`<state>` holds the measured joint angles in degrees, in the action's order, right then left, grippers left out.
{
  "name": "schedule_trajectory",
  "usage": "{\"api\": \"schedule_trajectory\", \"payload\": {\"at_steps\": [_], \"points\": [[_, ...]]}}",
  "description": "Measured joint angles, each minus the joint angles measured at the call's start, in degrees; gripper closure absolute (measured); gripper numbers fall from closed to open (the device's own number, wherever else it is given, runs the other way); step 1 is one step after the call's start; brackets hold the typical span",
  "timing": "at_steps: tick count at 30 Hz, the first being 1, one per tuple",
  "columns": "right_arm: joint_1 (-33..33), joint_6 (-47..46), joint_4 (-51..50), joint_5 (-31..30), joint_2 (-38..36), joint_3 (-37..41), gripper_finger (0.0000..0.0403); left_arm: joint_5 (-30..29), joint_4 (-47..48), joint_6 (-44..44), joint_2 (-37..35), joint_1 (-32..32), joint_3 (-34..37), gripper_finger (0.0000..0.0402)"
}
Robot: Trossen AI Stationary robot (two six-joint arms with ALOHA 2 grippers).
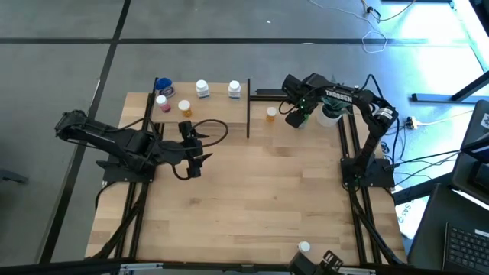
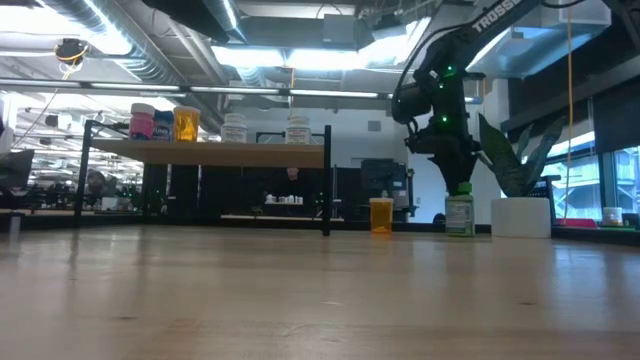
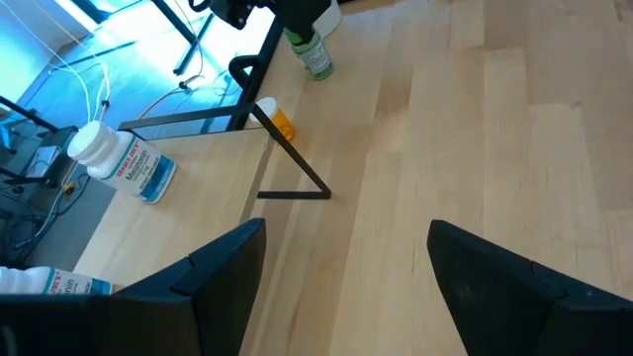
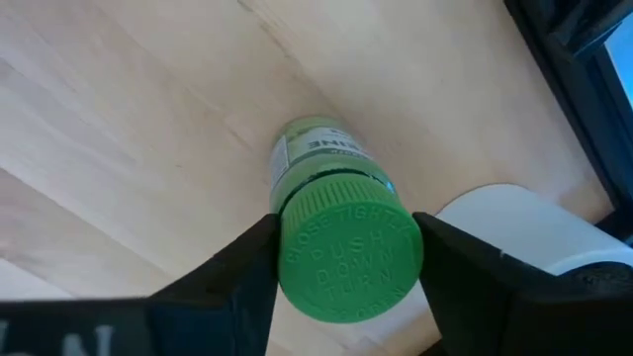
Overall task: Pick and place medicine bottles onto shelf by color
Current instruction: Put the green pill bottle on the shelf
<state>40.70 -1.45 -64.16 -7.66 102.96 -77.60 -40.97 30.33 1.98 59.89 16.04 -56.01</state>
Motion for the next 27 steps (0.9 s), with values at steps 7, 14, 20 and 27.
{"api": "schedule_trajectory", "payload": {"at_steps": [7,14,20,27], "points": [[-3.6,1.9,0.2,-0.3,0.0,0.0,0.0192,0.0,0.0,0.0,0.0,0.0,0.0,0.0125],[-9.3,3.0,-2.9,-0.2,0.0,0.0,0.0193,0.0,0.0,0.0,0.0,0.0,0.0,0.0125],[-16.4,3.1,-8.2,0.0,0.0,-2.1,0.0191,0.0,0.0,0.0,0.0,0.0,0.0,0.0125],[-25.5,1.7,-10.6,0.3,0.0,-6.6,0.0190,0.0,0.0,0.0,0.0,0.0,0.0,0.0125]]}}
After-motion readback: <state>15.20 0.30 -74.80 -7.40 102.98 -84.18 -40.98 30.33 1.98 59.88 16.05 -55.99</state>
